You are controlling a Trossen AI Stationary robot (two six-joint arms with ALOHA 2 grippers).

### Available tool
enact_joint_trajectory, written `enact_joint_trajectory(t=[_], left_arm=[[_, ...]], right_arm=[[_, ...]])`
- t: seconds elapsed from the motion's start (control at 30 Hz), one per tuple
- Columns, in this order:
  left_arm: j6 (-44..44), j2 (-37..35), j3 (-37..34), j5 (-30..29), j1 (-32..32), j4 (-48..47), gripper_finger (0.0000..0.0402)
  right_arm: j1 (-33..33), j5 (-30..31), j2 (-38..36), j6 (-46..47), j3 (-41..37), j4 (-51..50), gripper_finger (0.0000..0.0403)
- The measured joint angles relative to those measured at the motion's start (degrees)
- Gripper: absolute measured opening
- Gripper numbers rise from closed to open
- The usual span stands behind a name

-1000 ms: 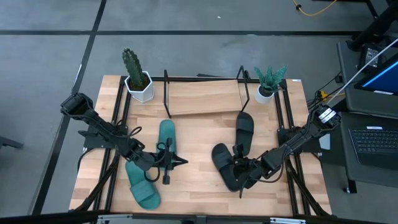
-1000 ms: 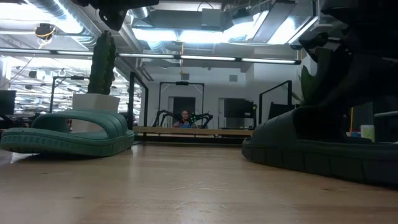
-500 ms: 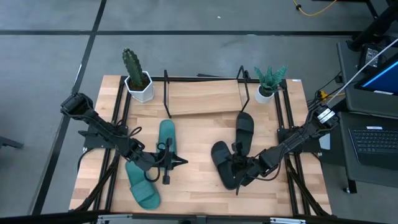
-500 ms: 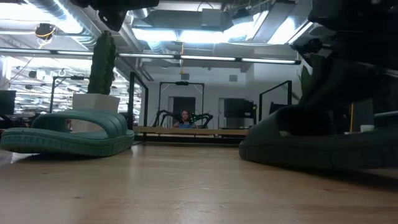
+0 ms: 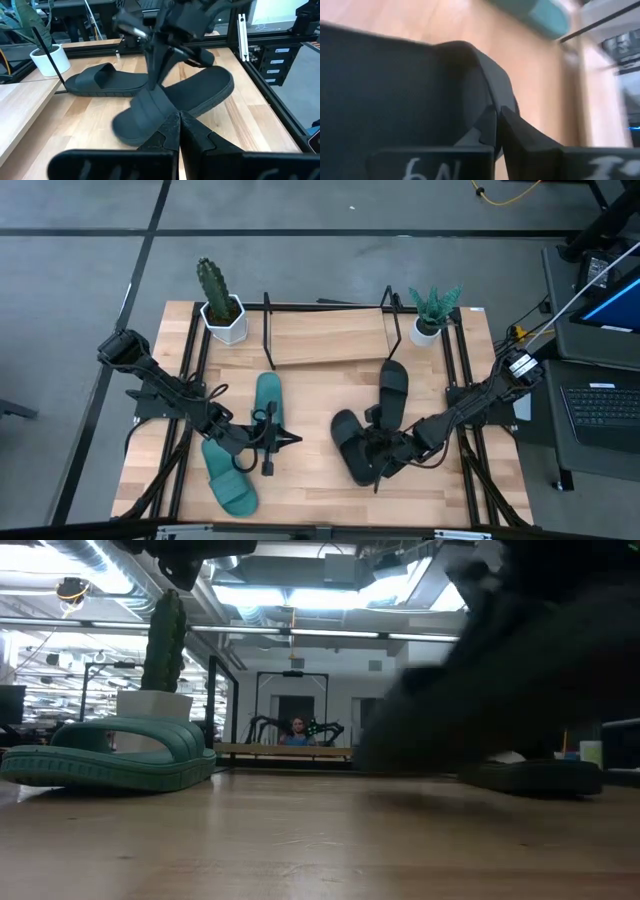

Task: Pick and place slides into the shelf
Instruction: Put the left black slide on the shelf

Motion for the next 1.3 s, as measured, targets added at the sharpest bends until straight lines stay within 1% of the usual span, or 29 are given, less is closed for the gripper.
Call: enact_joint_trajectory(t=[0.1,0.3,0.57,0.73,0.87,1.03,1.1,1.2,1.3], left_arm=[[0.0,0.0,0.0,0.0,0.0,0.0,0.0],[0.0,0.0,0.0,-0.8,0.0,0.0,0.0],[0.1,0.0,0.0,-7.4,-0.6,0.1,0.0],[0.1,-0.5,0.0,-7.4,-0.7,0.0,0.0],[0.1,-2.4,0.0,-7.7,-0.7,0.0,0.0],[1.6,-4.9,0.1,-13.5,0.3,1.6,0.0],[3.4,-4.3,1.4,-13.3,2.1,0.6,0.0],[7.7,-2.8,5.5,-11.3,5.3,-0.6,0.0],[12.8,-1.7,11.5,-10.2,7.5,-6.1,0.0]], right_arm=[[-2.1,2.3,0.0,-4.8,3.3,-1.3,0.0012],[-8.1,2.9,0.0,-9.1,8.7,-7.0,0.0012],[-14.0,2.6,-0.4,-14.9,14.2,-11.0,0.0012],[-17.2,2.4,-3.8,-18.9,16.1,-10.8,0.0012],[-19.2,-1.0,-8.7,-18.9,16.0,-10.3,0.0011],[-19.6,-1.4,-11.8,-18.8,15.8,-9.3,0.0011],[-19.6,-1.4,-11.8,-18.9,15.8,-8.4,0.0011],[-19.6,-1.4,-11.6,-19.0,15.8,-8.7,0.0011],[-19.6,-1.3,-11.5,-18.9,15.7,-8.8,0.0011]])
